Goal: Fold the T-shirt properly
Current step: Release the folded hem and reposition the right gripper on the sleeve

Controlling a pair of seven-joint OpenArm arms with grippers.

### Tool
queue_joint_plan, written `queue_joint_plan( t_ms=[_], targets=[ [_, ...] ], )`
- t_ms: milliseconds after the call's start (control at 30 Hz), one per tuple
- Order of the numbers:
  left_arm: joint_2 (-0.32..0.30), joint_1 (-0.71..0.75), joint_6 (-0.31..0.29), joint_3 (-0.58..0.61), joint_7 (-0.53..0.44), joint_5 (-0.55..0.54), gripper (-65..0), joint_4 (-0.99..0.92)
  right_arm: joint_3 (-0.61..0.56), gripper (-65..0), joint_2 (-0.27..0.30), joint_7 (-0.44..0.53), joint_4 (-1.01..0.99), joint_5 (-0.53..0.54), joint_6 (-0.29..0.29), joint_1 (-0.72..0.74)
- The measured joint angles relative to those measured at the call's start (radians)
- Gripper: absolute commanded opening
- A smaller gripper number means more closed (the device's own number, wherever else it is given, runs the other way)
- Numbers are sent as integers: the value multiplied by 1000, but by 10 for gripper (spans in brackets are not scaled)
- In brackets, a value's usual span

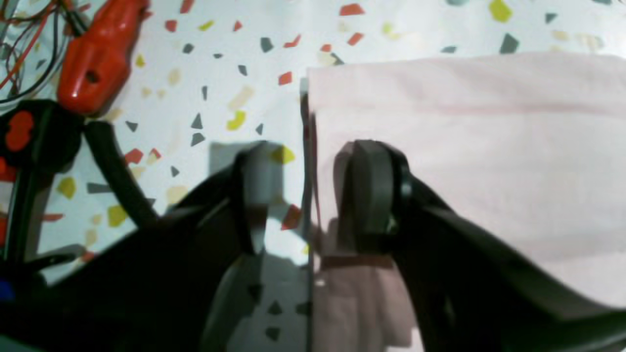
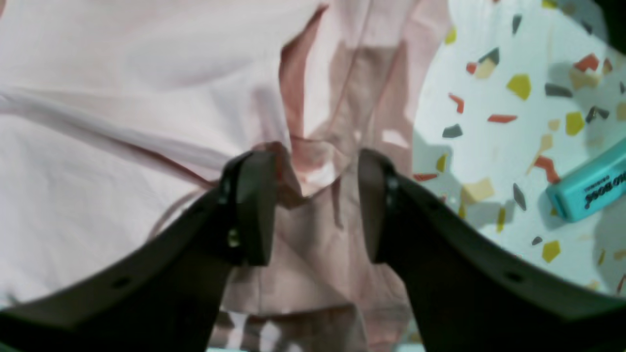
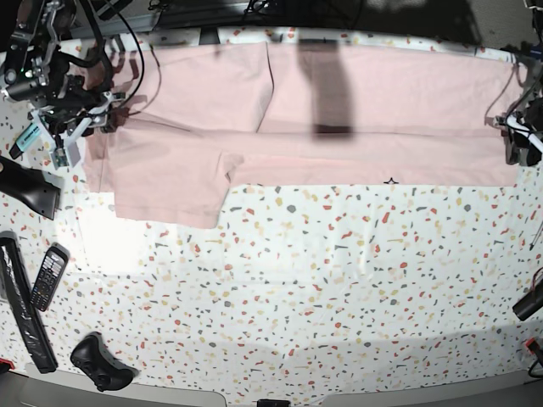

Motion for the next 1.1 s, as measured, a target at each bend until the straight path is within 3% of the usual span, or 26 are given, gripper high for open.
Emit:
queue_joint_plan(
  t_ms=[200, 333, 400, 700, 933, 1100],
  targets=[
    [-33, 0, 5, 0, 4, 0, -396, 8, 1, -381, 22, -5, 0, 52, -3, 72],
    [-42, -3, 97, 0, 4, 0, -396, 47, 0, -381, 21, -3, 0, 157, -6, 169],
    [-42, -10, 98, -2, 5, 1, -396, 61, -2, -381, 18, -10, -11, 184, -5, 219],
    [-32, -68, 91, -2, 76, -2, -396, 62, -112, -381, 16, -22, -278, 170, -7, 441],
    [-1, -81, 98, -3, 79, -1, -396, 63, -304, -381, 13, -44, -563, 44, -7, 616],
    [40, -80, 98, -3, 80, -1, -396, 63, -362, -381, 17, -71, -662, -14, -6, 688]
  ],
)
